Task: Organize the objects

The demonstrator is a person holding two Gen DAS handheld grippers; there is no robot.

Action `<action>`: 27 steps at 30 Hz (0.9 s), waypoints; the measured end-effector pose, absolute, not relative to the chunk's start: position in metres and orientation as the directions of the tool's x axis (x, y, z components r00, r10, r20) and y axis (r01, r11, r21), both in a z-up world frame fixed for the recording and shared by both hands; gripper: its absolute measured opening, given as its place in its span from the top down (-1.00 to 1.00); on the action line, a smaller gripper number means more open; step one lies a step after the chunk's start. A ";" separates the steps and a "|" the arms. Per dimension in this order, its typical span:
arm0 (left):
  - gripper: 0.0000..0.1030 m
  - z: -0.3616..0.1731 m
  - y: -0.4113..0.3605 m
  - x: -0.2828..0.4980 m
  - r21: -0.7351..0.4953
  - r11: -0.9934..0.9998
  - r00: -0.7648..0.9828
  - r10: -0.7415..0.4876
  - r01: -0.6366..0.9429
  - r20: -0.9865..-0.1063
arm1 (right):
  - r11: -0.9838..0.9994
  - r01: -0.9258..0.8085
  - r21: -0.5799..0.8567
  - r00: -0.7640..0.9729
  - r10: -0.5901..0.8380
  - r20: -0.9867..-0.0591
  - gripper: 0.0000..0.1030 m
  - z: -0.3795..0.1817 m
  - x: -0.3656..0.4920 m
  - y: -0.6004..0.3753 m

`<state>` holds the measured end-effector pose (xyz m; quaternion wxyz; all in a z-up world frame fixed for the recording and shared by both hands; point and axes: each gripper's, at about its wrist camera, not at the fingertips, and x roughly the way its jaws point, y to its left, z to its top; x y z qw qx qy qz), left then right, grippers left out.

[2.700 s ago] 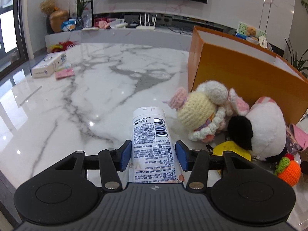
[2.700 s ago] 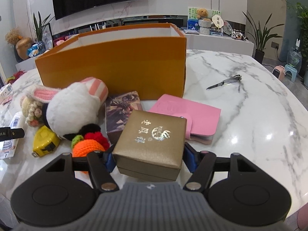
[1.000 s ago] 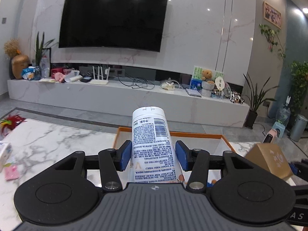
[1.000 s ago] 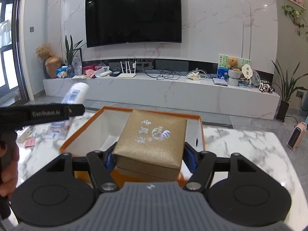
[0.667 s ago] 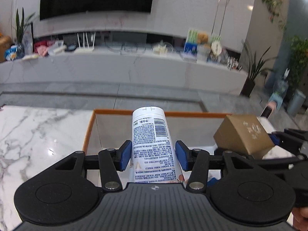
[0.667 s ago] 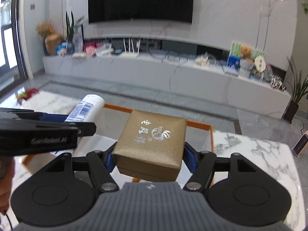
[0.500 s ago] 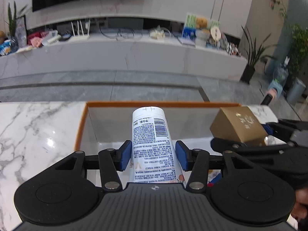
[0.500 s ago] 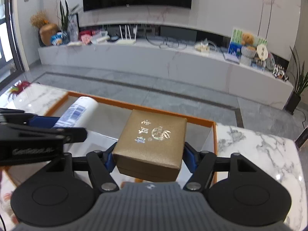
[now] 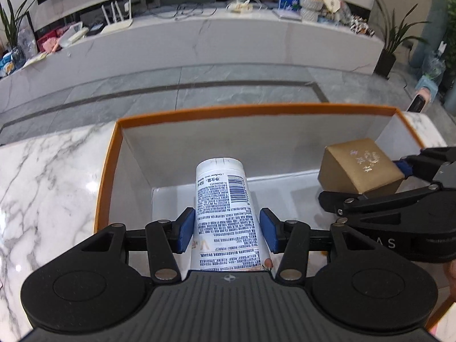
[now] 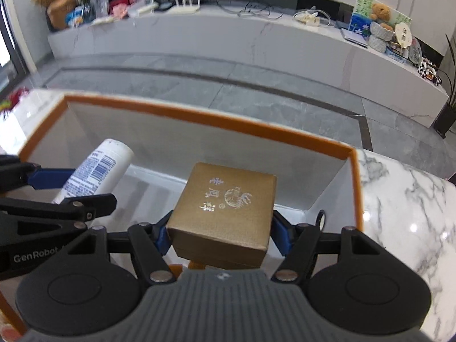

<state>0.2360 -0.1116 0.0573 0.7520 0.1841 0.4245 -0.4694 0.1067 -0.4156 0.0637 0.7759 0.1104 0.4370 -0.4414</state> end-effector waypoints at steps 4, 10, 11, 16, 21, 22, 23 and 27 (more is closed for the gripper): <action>-0.12 0.055 -0.119 0.244 -0.132 0.489 0.162 -0.514 0.862 -0.842 | 0.610 0.742 -0.276 0.170 -0.570 -0.804 -0.27 0.053 0.119 -0.421; -0.12 0.045 -0.131 0.256 -0.137 0.482 0.100 -0.436 0.866 -0.894 | 0.629 0.718 -0.298 0.133 -0.543 -0.829 -0.18 0.043 0.126 -0.427; -0.12 0.043 -0.133 0.256 -0.135 0.476 0.091 -0.423 0.869 -0.901 | 0.630 0.717 -0.299 0.128 -0.540 -0.832 -0.18 0.041 0.126 -0.428; -0.12 0.036 -0.138 0.260 -0.122 0.461 0.063 -0.367 0.879 -0.928 | 0.639 0.716 -0.281 0.133 -0.519 -0.844 -0.18 0.042 0.125 -0.434; -0.11 0.033 -0.143 0.258 -0.107 0.453 0.058 -0.335 0.885 -0.940 | 0.644 0.714 -0.274 0.139 -0.514 -0.846 -0.18 0.044 0.122 -0.447; -0.11 0.033 -0.143 0.258 -0.105 0.451 0.057 -0.331 0.886 -0.942 | 0.644 0.715 -0.272 0.140 -0.513 -0.847 -0.18 0.044 0.123 -0.446; -0.12 0.033 -0.143 0.258 -0.102 0.448 0.058 -0.331 0.888 -0.942 | 0.643 0.716 -0.271 0.138 -0.511 -0.848 -0.19 0.043 0.126 -0.443; -0.12 0.033 -0.144 0.254 -0.089 0.437 0.065 -0.325 0.895 -0.943 | 0.654 0.702 -0.282 0.128 -0.504 -0.854 -0.24 0.039 0.126 -0.441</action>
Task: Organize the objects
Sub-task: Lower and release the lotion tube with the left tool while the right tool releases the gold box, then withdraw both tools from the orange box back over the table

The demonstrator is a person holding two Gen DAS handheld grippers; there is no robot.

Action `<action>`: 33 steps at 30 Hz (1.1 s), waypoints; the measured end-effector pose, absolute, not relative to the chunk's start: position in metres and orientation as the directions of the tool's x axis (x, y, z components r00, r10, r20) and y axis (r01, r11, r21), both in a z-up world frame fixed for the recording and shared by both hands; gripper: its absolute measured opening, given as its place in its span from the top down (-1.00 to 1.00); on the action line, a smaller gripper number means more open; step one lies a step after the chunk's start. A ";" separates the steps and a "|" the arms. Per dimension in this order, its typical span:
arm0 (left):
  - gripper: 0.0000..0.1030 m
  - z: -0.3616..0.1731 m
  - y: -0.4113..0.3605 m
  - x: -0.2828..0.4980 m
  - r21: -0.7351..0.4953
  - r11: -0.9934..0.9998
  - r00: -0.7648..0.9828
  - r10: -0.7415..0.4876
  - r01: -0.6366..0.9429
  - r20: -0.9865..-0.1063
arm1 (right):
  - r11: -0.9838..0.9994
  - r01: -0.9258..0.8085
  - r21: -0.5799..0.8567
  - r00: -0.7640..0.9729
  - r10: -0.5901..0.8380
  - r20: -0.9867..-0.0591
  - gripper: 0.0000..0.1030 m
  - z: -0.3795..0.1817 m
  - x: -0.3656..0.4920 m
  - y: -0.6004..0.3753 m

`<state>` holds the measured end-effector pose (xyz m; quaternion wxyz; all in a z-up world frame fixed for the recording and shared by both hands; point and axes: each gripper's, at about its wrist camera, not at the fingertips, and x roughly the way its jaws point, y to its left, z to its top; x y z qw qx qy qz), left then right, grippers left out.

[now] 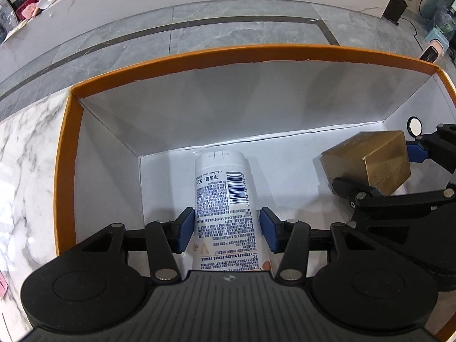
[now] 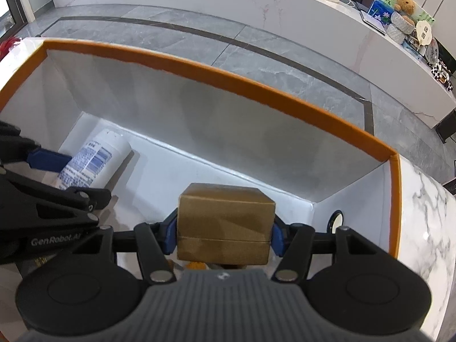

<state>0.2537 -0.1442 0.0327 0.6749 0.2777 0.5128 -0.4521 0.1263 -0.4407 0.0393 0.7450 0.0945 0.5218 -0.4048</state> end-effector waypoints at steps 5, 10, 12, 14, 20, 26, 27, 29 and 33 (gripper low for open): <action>-0.24 0.034 -0.146 0.255 -0.091 0.437 0.061 -0.321 0.895 -0.945 | 0.658 0.687 -0.309 0.118 -0.520 -0.846 -0.43 0.042 0.124 -0.437; -0.34 0.042 -0.145 0.257 -0.097 0.449 0.062 -0.328 0.888 -0.943 | 0.671 0.682 -0.292 0.147 -0.517 -0.843 -0.46 0.052 0.119 -0.433; -0.34 0.046 -0.145 0.256 -0.093 0.449 0.069 -0.332 0.889 -0.941 | 0.677 0.676 -0.293 0.156 -0.519 -0.841 -0.48 0.055 0.118 -0.431; -0.34 0.049 -0.144 0.254 -0.083 0.445 0.079 -0.335 0.891 -0.939 | 0.679 0.669 -0.301 0.158 -0.525 -0.836 -0.49 0.058 0.117 -0.426; -0.34 0.057 -0.139 0.250 -0.086 0.451 0.088 -0.350 0.888 -0.933 | 0.691 0.656 -0.304 0.180 -0.534 -0.826 -0.56 0.065 0.116 -0.413; -0.34 0.074 -0.127 0.244 -0.081 0.473 0.122 -0.384 0.877 -0.915 | 0.683 0.663 -0.306 0.198 -0.554 -0.808 -0.56 0.078 0.107 -0.396; -0.34 0.079 -0.123 0.242 -0.084 0.475 0.124 -0.391 0.876 -0.912 | 0.680 0.667 -0.305 0.202 -0.559 -0.804 -0.56 0.081 0.105 -0.393; -0.34 0.088 -0.115 0.238 -0.094 0.482 0.129 -0.409 0.871 -0.903 | 0.676 0.675 -0.296 0.213 -0.563 -0.799 -0.57 0.088 0.100 -0.385; -0.34 0.111 -0.092 0.224 -0.115 0.497 0.141 -0.447 0.860 -0.883 | 0.672 0.682 -0.290 0.236 -0.577 -0.782 -0.57 0.107 0.085 -0.362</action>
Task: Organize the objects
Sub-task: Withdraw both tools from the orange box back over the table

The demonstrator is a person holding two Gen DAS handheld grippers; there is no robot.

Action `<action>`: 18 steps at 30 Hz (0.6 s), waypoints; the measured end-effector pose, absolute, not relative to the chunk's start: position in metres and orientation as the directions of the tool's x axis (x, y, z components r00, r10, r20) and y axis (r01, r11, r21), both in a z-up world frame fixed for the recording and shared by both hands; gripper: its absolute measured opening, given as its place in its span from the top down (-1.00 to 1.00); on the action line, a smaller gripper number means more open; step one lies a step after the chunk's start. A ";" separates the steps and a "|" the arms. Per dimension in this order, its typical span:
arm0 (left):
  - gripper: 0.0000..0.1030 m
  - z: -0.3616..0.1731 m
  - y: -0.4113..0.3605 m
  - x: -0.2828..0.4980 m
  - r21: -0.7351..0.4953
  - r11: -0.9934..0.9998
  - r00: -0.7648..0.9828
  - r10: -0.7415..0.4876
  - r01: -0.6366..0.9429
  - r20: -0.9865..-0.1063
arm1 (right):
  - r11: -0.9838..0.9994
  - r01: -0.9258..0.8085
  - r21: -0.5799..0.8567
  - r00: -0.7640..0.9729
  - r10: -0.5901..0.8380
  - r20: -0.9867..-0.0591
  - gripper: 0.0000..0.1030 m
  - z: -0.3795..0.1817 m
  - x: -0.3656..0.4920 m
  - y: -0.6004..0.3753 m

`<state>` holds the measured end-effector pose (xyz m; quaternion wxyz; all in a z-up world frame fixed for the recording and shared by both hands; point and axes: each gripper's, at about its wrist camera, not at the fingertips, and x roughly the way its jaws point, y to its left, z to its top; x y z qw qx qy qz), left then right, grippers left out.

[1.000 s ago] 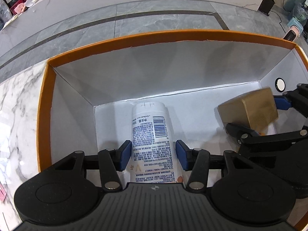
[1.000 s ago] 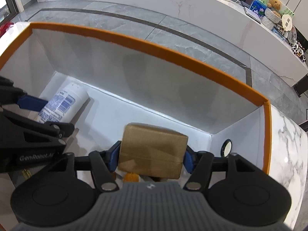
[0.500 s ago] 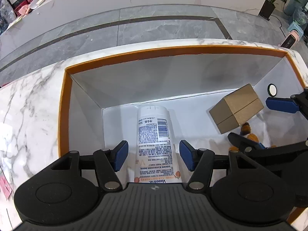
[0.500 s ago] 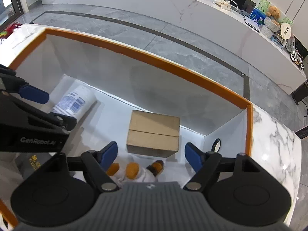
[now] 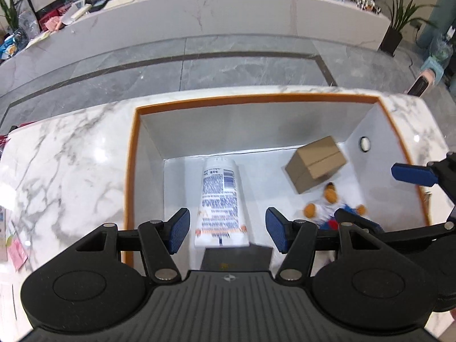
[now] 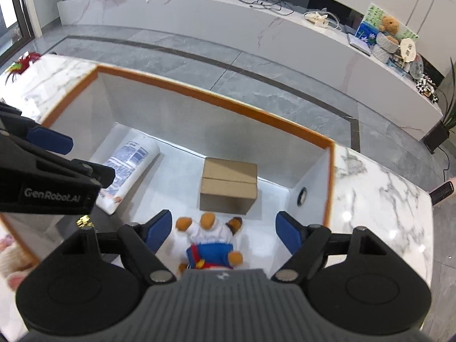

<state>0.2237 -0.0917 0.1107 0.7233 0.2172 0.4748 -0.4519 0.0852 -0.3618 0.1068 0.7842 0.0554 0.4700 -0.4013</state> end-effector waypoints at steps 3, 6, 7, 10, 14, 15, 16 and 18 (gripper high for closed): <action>-0.34 0.130 -0.069 0.211 -0.134 0.513 0.150 -0.475 0.848 -0.867 | 0.668 0.690 -0.280 0.260 -0.589 -0.766 -0.62 0.124 0.070 -0.337; -0.34 0.151 -0.039 0.194 -0.177 0.518 0.149 -0.528 0.837 -0.836 | 0.664 0.709 -0.239 0.312 -0.598 -0.738 -0.73 0.141 0.049 -0.309; -0.34 0.156 -0.027 0.187 -0.185 0.516 0.153 -0.544 0.836 -0.825 | 0.666 0.712 -0.223 0.329 -0.596 -0.732 -0.73 0.145 0.042 -0.299; -0.38 0.168 0.005 0.167 -0.198 0.514 0.176 -0.589 0.835 -0.788 | 0.664 0.721 -0.199 0.360 -0.603 -0.712 -0.73 0.151 0.021 -0.270; -0.44 0.166 0.048 0.138 -0.215 0.507 0.201 -0.644 0.835 -0.738 | 0.669 0.721 -0.182 0.409 -0.622 -0.668 -0.79 0.143 -0.005 -0.226; -0.44 0.162 0.059 0.132 -0.216 0.510 0.216 -0.658 0.833 -0.722 | 0.671 0.719 -0.181 0.420 -0.627 -0.656 -0.80 0.139 -0.013 -0.216; -0.44 0.157 0.070 0.126 -0.214 0.516 0.236 -0.671 0.830 -0.703 | 0.671 0.719 -0.184 0.429 -0.635 -0.642 -0.80 0.133 -0.020 -0.206; -0.45 0.145 0.089 0.116 -0.217 0.528 0.274 -0.698 0.821 -0.661 | 0.682 0.707 -0.187 0.457 -0.642 -0.615 -0.80 0.118 -0.033 -0.187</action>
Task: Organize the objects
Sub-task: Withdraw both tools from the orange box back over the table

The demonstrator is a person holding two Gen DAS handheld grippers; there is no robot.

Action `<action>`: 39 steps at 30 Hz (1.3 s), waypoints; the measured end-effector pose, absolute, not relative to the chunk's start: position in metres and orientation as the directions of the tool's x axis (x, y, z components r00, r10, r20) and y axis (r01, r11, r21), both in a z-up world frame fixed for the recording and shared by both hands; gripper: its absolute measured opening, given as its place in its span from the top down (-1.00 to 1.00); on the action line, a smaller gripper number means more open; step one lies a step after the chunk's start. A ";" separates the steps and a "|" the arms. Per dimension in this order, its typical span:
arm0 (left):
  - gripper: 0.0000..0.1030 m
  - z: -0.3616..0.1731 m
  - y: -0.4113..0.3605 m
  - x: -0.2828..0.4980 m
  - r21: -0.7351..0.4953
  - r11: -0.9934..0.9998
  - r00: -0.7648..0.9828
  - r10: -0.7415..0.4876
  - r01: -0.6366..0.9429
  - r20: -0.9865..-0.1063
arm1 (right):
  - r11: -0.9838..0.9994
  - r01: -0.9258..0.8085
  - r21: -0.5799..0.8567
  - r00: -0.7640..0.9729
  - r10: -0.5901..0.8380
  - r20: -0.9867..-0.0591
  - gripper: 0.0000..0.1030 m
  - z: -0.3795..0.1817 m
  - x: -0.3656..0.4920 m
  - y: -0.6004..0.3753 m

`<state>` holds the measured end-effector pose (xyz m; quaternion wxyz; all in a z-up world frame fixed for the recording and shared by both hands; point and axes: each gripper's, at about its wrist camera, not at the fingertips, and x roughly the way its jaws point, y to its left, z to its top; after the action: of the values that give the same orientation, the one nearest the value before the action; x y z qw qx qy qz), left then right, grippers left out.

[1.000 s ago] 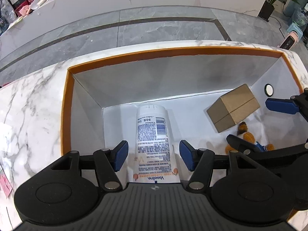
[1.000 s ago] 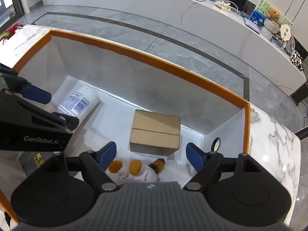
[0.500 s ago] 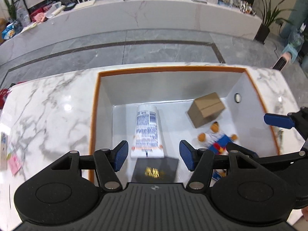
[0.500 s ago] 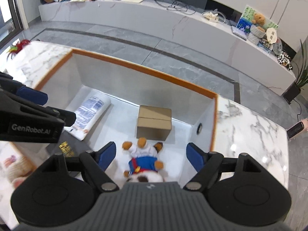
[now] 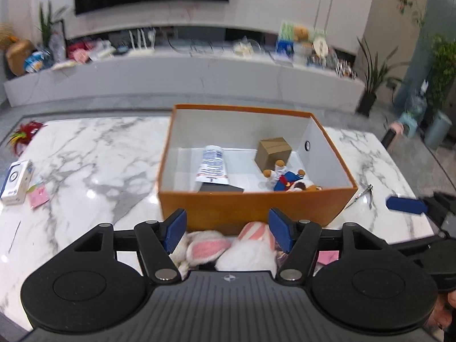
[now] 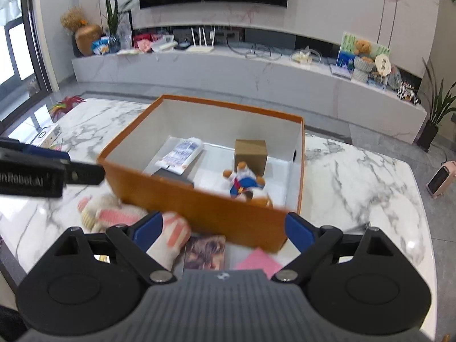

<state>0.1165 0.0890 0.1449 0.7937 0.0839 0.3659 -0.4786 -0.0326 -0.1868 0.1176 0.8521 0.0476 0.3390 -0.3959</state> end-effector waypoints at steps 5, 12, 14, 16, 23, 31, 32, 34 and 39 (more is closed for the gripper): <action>-0.45 0.106 0.121 0.100 -0.224 0.539 0.358 -0.763 0.812 -0.539 | 0.661 0.738 -0.136 0.503 -0.673 -0.542 -0.81 0.073 -0.058 -0.167; -0.45 0.082 0.124 0.100 -0.180 0.502 0.361 -0.787 0.846 -0.501 | 0.720 0.676 -0.155 0.560 -0.640 -0.527 -0.80 0.054 -0.056 -0.157; -0.45 0.077 0.125 0.102 -0.187 0.477 0.342 -0.806 0.859 -0.483 | 0.721 0.685 -0.104 0.565 -0.616 -0.548 -0.80 0.045 -0.054 -0.158; -0.46 0.071 0.120 0.103 -0.204 0.447 0.314 -0.826 0.871 -0.469 | 0.727 0.682 -0.077 0.562 -0.588 -0.581 -0.80 0.036 -0.049 -0.157; -0.46 0.053 0.091 0.101 -0.199 0.325 0.200 -0.859 0.925 -0.472 | 0.784 0.602 -0.153 0.563 -0.553 -0.614 -0.80 0.014 -0.035 -0.144; -0.46 0.048 0.105 0.132 -0.261 0.433 0.270 -0.832 0.863 -0.485 | 0.883 0.468 -0.045 0.633 -0.370 -0.680 -0.80 -0.008 -0.028 -0.155; -0.46 0.047 0.108 0.136 -0.271 0.442 0.273 -0.828 0.855 -0.491 | 0.886 0.463 -0.024 0.639 -0.352 -0.684 -0.79 -0.009 -0.027 -0.155; -0.46 0.044 0.113 0.144 -0.290 0.458 0.274 -0.821 0.840 -0.501 | 0.891 0.454 -0.004 0.647 -0.333 -0.686 -0.77 -0.012 -0.024 -0.155; -0.46 0.039 0.120 0.159 -0.315 0.481 0.277 -0.810 0.818 -0.517 | 0.917 0.399 0.003 0.656 -0.283 -0.700 -0.67 -0.019 -0.016 -0.152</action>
<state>0.1589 0.1200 0.0391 0.7991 0.0066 0.3194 -0.5094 -0.0162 -0.1518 -0.0187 0.9064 0.0784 0.3700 -0.1880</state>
